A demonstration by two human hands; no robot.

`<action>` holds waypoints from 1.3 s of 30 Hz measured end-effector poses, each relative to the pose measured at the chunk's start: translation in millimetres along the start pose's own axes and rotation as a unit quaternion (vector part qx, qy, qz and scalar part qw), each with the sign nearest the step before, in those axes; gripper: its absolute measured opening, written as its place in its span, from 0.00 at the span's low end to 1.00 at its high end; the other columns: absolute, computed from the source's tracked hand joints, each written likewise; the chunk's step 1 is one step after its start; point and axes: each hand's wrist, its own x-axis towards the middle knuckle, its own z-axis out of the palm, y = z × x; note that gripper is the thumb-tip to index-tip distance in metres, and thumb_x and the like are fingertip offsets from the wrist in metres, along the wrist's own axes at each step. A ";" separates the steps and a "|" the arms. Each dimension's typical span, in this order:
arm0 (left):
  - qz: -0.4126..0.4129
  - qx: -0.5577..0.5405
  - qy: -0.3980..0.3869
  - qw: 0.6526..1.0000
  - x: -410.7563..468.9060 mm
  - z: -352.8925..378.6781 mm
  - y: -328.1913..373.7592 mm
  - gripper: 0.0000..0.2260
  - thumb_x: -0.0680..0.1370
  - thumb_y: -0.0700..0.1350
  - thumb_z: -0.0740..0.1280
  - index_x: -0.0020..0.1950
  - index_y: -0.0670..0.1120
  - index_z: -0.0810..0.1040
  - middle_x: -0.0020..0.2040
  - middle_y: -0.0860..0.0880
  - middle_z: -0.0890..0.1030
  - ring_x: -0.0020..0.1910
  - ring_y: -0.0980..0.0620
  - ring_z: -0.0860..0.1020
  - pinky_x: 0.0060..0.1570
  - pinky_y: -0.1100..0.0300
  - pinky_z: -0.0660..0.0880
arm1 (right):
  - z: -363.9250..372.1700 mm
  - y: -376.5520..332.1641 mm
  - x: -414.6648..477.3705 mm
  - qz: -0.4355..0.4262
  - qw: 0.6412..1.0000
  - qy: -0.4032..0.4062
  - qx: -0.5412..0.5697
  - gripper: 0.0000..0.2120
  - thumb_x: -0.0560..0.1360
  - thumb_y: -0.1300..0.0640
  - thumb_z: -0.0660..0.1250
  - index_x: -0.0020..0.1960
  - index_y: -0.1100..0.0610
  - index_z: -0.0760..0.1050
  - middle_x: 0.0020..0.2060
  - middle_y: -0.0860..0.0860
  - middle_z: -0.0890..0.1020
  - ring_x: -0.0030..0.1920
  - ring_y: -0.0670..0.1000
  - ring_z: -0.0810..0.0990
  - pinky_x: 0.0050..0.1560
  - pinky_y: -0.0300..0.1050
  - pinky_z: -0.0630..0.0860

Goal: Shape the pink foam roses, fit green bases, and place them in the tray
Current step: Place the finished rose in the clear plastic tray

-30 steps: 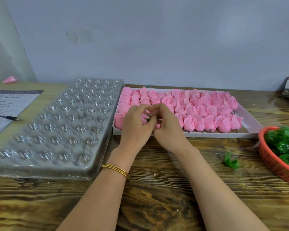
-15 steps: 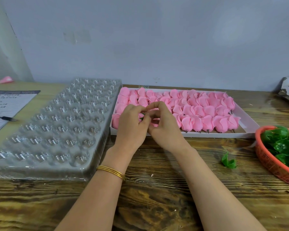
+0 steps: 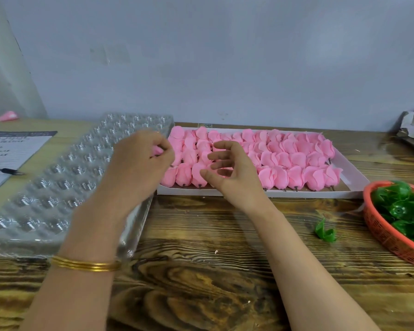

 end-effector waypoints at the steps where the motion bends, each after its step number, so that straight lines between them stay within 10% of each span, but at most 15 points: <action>1: -0.006 0.019 -0.025 0.999 -2.7 -7.4 -4.0 0.09 0.76 0.40 0.68 0.36 0.49 0.80 0.31 0.54 0.78 0.31 0.60 0.75 0.33 0.65 0.67 | -0.1 -0.2 -0.1 0.001 1.000 0.001 0.001 0.24 0.71 0.61 0.75 0.61 0.49 0.69 0.52 0.50 0.79 0.50 0.49 0.78 0.53 0.43 0.78; 15: -0.019 0.230 -0.207 0.951 -38.8 -41.1 -49.8 0.09 0.76 0.43 0.70 0.38 0.53 0.74 0.41 0.55 0.76 0.41 0.59 0.74 0.40 0.61 0.69 | -5.3 0.9 1.8 0.004 1.000 0.006 -0.011 0.22 0.72 0.58 0.74 0.61 0.47 0.69 0.51 0.45 0.79 0.48 0.44 0.79 0.49 0.37 0.79; 39: 0.002 0.297 -0.179 0.938 -67.8 -19.7 -75.9 0.04 0.81 0.51 0.57 0.50 0.54 0.61 0.50 0.56 0.63 0.51 0.57 0.58 0.51 0.61 0.63 | -4.3 -1.9 -0.4 0.016 1.000 0.004 -0.006 0.19 0.73 0.60 0.73 0.61 0.50 0.72 0.51 0.45 0.79 0.38 0.37 0.77 0.40 0.30 0.75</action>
